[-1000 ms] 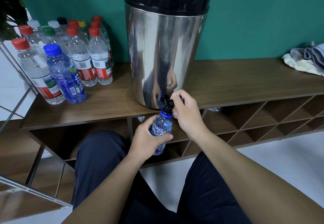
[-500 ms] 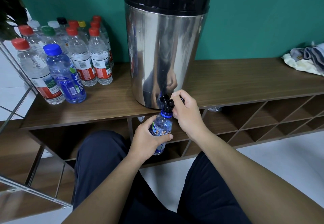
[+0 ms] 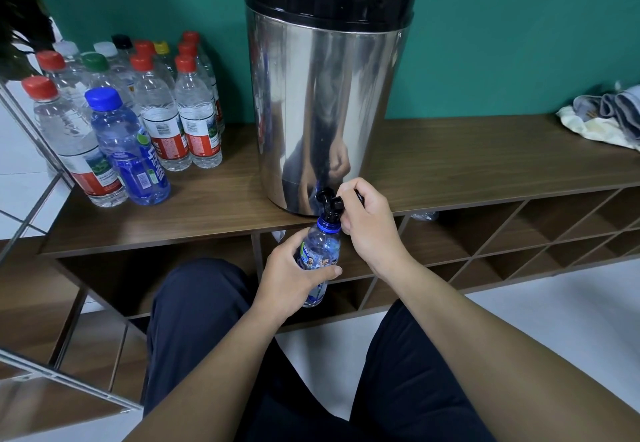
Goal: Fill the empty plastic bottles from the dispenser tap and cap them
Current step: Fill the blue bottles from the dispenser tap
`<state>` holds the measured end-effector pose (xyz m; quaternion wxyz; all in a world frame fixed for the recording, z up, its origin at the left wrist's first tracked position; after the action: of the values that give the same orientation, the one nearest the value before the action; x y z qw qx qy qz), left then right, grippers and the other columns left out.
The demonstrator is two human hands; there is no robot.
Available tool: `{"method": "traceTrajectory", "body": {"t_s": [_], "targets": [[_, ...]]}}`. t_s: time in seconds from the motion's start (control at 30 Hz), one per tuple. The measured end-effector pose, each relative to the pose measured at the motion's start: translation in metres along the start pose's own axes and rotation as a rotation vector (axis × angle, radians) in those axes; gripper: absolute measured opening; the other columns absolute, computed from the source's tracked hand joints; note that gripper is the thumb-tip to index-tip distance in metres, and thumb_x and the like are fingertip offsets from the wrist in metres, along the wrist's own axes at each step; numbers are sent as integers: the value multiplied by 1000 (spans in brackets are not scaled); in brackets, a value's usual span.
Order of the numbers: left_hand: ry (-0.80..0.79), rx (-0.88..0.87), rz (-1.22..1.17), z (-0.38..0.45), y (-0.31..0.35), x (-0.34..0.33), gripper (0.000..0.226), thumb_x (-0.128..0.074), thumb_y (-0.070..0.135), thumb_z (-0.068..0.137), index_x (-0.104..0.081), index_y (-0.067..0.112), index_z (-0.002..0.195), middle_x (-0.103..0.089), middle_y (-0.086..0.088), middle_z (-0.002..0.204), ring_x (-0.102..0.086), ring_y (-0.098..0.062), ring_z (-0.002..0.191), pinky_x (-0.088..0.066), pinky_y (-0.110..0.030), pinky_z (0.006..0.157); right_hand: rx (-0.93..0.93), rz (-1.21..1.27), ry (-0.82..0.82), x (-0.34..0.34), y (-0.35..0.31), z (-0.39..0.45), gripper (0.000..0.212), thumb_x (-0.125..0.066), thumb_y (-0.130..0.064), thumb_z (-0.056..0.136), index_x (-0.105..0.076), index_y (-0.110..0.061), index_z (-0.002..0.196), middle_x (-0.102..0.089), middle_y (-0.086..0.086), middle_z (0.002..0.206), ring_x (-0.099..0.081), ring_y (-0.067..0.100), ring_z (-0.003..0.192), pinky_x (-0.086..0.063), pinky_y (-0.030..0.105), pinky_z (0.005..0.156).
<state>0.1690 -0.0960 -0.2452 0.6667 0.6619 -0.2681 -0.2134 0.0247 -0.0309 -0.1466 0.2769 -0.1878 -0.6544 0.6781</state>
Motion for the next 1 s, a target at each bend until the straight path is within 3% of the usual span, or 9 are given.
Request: {"method": "traceTrajectory", "body": {"t_s": [0.57, 1.0], "targets": [[0, 12, -11, 0, -2, 0, 80, -104, 9, 74, -70, 26, 144, -83, 7, 122, -80, -15, 113, -63, -48, 108, 7, 28, 5, 0, 1, 1, 28, -55, -26, 116, -58, -13, 91, -36, -5, 62, -30, 16, 58, -28, 34, 56], [-5, 19, 2, 1, -3, 1, 83, -106, 17, 72, -69, 31, 145, -82, 9, 124, -79, -14, 115, -61, -51, 109, 5, 16, 2, 0, 0, 0, 26, -54, -25, 116, -59, -11, 94, -39, -8, 60, -31, 14, 57, -30, 30, 55]]}}
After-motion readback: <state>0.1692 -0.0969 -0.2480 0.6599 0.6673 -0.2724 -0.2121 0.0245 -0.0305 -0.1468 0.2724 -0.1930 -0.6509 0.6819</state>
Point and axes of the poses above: each hand's wrist, its own z-axis towards the middle knuckle, its own x-axis out of the back of the hand, y = z × x, the point moved 6 cm from there along z, towards the middle knuckle
